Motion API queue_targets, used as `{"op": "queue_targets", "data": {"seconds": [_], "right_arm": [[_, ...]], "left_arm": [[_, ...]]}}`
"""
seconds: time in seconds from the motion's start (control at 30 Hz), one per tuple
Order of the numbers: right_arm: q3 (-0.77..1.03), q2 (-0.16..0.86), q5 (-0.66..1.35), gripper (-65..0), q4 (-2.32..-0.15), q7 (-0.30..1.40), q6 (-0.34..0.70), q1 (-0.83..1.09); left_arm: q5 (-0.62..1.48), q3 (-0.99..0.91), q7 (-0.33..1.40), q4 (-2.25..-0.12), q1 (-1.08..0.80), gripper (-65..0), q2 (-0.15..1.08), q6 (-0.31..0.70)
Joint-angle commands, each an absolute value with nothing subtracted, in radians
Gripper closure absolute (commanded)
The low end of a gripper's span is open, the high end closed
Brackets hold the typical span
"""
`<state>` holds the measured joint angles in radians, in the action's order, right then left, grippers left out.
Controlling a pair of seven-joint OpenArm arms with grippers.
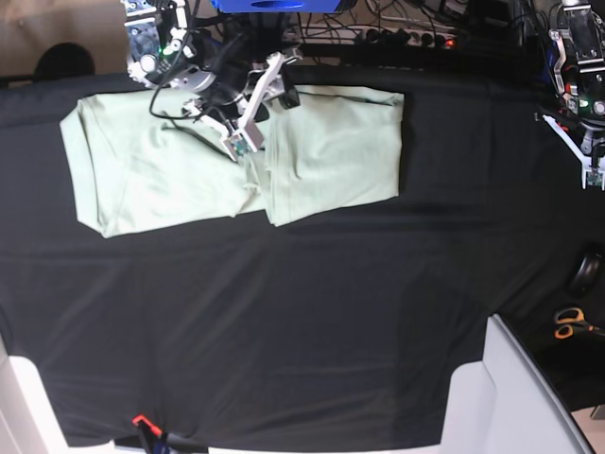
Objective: Fold the T-shirt properly
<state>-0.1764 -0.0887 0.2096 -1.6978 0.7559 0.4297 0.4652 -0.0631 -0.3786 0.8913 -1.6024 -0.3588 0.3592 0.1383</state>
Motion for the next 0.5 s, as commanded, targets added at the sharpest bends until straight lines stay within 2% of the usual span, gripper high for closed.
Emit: {"op": "queue_targets", "data": {"seconds": [0.0,0.2,0.47], "right_arm": [[-0.182,-0.093,0.222,-29.2,-1.698,0.746,0.435,0.453],[-0.177,-0.093,0.223,-28.9,-1.603,0.746,0.435,0.42],[-0.183,-0.091,0.223,-28.7,-1.587,0.748,0.435,0.403]], "left_arm": [[-0.076,-0.389,0.878,-1.61,-0.352,0.0,0.384,0.131],[-0.076,-0.383,0.878,-1.609,-0.349,0.0,0.398,0.131],[-0.076,-0.383,0.883,-1.61,-0.349,0.0,0.397,0.131]]}}
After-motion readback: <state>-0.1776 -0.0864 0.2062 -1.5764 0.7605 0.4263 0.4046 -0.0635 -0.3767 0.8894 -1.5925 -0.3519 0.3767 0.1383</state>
